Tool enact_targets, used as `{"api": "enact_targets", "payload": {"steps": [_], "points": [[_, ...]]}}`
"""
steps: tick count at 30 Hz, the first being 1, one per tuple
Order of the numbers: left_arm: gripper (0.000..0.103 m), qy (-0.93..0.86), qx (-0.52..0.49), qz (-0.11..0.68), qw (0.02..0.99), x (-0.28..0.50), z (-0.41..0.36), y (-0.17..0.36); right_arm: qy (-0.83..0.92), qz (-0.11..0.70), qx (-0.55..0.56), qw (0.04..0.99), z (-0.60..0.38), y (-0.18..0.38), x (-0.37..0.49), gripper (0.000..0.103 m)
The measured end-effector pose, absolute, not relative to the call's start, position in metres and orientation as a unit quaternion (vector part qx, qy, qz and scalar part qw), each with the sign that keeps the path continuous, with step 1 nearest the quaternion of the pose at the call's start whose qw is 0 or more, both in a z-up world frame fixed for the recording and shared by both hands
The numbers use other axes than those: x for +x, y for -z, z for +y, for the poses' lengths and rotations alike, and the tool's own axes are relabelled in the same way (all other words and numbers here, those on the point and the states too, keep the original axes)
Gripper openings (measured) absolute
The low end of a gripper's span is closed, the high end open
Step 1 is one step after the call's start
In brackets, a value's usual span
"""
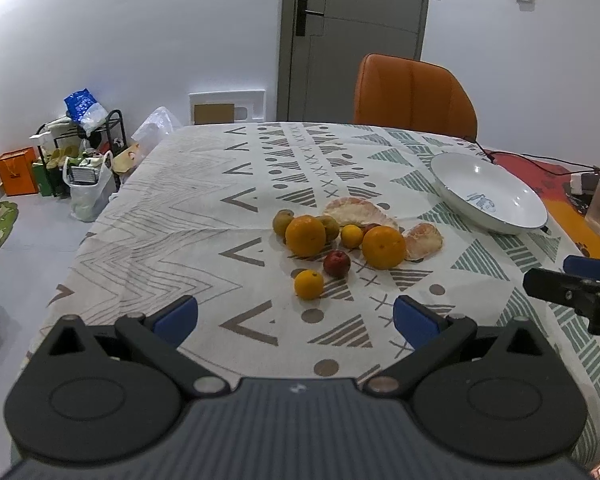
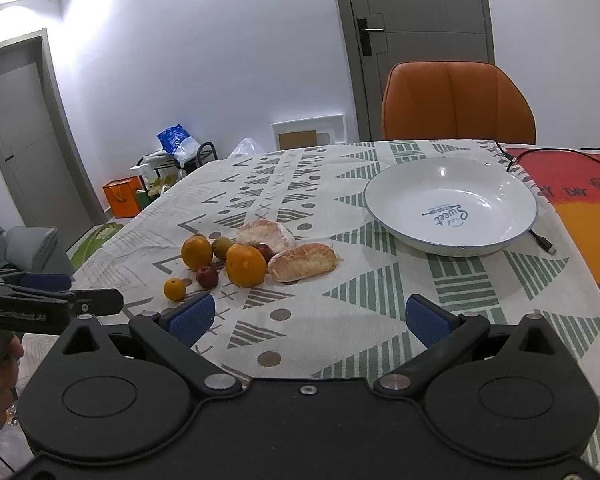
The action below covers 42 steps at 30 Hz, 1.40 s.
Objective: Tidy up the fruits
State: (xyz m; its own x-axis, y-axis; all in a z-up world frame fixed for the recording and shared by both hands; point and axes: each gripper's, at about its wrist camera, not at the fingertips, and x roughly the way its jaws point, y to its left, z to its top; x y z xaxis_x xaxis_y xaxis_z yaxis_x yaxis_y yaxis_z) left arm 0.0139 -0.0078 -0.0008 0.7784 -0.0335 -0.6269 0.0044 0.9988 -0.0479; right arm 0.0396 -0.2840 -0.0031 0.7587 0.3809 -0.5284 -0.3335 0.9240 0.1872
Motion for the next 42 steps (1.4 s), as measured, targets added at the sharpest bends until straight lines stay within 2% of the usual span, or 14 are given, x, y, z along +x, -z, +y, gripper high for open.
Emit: {"api": "enact_targets", "payload": {"steps": [9,15,18,20,25,30,34,35,37,42], "points": [[0.101,0.027,-0.022,0.326,0.945,0.028,-0.013,0.006,-0.199,0.298,0.047,0.932,-0.285,0.011,0.052,0.103],[0.091,0.035,-0.029,0.331,0.943,0.043,-0.015,0.014,-0.206,0.294,0.053,0.932,-0.286,0.014,0.062,0.102],[0.083,0.036,-0.032,0.333,0.942,0.049,-0.015,0.018,-0.211,0.302,0.06,0.928,-0.286,0.018,0.067,0.102],[0.072,0.037,-0.037,0.339,0.939,0.055,-0.014,0.022,-0.217,0.301,0.066,0.926,-0.284,0.019,0.069,0.1],[0.053,0.03,-0.043,0.36,0.932,0.069,-0.012,0.035,-0.227,0.303,0.07,0.923,-0.281,0.022,0.078,0.092],[0.045,0.028,-0.047,0.366,0.929,0.078,-0.011,0.042,-0.237,0.3,0.061,0.922,-0.276,0.025,0.087,0.084],[0.04,0.025,-0.046,0.372,0.927,0.085,-0.01,0.047,-0.249,0.305,0.062,0.917,-0.27,0.027,0.093,0.082],[0.031,0.022,-0.046,0.373,0.926,0.086,-0.01,0.048,-0.251,0.307,0.061,0.916,-0.268,0.028,0.095,0.081],[0.022,0.02,-0.044,0.373,0.927,0.089,-0.009,0.051,-0.256,0.309,0.061,0.914,-0.265,0.029,0.097,0.079],[0.022,0.02,-0.047,0.373,0.927,0.092,-0.005,0.048,-0.27,0.311,0.063,0.909,-0.254,0.03,0.105,0.071]]}}
